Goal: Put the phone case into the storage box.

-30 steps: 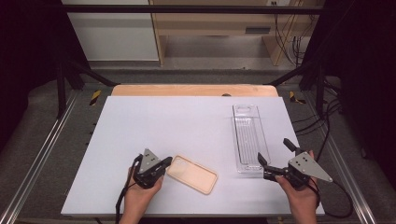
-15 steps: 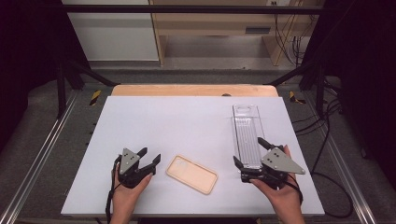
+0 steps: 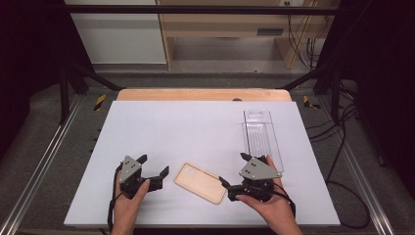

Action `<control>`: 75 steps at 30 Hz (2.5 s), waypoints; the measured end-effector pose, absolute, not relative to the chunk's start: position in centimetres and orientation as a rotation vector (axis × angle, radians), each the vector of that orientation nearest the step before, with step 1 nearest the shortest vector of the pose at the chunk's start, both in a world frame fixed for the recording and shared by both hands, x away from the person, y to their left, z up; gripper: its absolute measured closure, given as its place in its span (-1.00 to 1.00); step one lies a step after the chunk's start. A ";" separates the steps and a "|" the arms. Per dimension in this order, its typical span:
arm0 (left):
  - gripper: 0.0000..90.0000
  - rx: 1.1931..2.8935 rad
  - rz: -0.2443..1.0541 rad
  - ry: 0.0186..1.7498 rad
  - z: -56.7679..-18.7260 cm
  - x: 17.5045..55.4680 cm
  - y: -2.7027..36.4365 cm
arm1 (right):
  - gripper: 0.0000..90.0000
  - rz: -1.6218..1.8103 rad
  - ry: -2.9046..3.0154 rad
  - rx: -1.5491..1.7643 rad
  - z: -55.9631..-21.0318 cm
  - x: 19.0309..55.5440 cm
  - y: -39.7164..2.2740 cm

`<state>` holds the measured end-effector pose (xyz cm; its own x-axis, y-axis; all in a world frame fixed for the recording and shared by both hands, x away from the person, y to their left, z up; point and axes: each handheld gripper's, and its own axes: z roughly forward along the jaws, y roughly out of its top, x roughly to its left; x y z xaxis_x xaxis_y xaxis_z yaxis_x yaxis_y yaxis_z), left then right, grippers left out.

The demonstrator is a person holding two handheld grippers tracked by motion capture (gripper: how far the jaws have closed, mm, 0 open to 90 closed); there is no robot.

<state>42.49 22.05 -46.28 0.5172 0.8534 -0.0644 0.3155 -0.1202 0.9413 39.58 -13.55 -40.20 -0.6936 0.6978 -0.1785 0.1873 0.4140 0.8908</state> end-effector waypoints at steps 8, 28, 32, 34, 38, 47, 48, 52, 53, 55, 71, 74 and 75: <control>-0.89 1.681 0.609 0.974 -46.3 42.5 22.1 | -0.85 1.182 2.307 0.744 -42.0 39.7 -12.1; -0.96 1.713 0.579 0.940 -46.6 42.5 20.8 | -0.78 1.072 2.531 0.762 -45.7 40.4 -10.0; -0.96 1.716 0.573 0.939 -46.6 42.5 20.9 | -0.67 1.084 2.557 0.775 -46.1 40.5 -9.9; -0.95 1.714 0.571 0.937 -46.6 42.5 20.9 | -0.61 1.087 2.568 0.768 -46.1 40.4 -9.7; -0.95 1.713 0.568 0.938 -46.6 42.5 20.9 | -0.47 1.078 2.583 0.763 -46.2 40.4 -9.6; -0.95 1.710 0.567 0.941 -46.5 42.5 21.0 | -0.04 1.079 2.623 0.778 -47.0 40.3 -9.4; -0.95 1.710 0.568 0.942 -46.5 42.5 21.1 | 0.02 1.072 2.629 0.773 -47.1 40.3 -9.3; -0.95 1.706 0.570 0.941 -46.5 42.5 21.1 | 0.22 1.061 2.657 0.768 -47.5 40.3 -9.2; -0.95 1.706 0.570 0.942 -46.5 42.5 21.1 | 0.26 1.063 2.660 0.767 -47.5 40.3 -9.2; -0.95 1.704 0.570 0.942 -46.5 42.5 21.2 | 0.35 1.069 2.667 0.759 -47.5 40.2 -9.1; -0.95 1.693 0.559 0.949 -46.4 42.5 21.3 | 0.72 1.050 2.652 0.663 -47.7 39.5 -8.6; -0.95 1.690 0.560 0.947 -46.4 42.4 21.3 | 0.72 1.051 2.647 0.660 -47.8 39.3 -8.6; -0.95 1.689 0.560 0.946 -46.4 42.4 21.3 | 0.72 1.050 2.644 0.664 -47.8 39.3 -8.6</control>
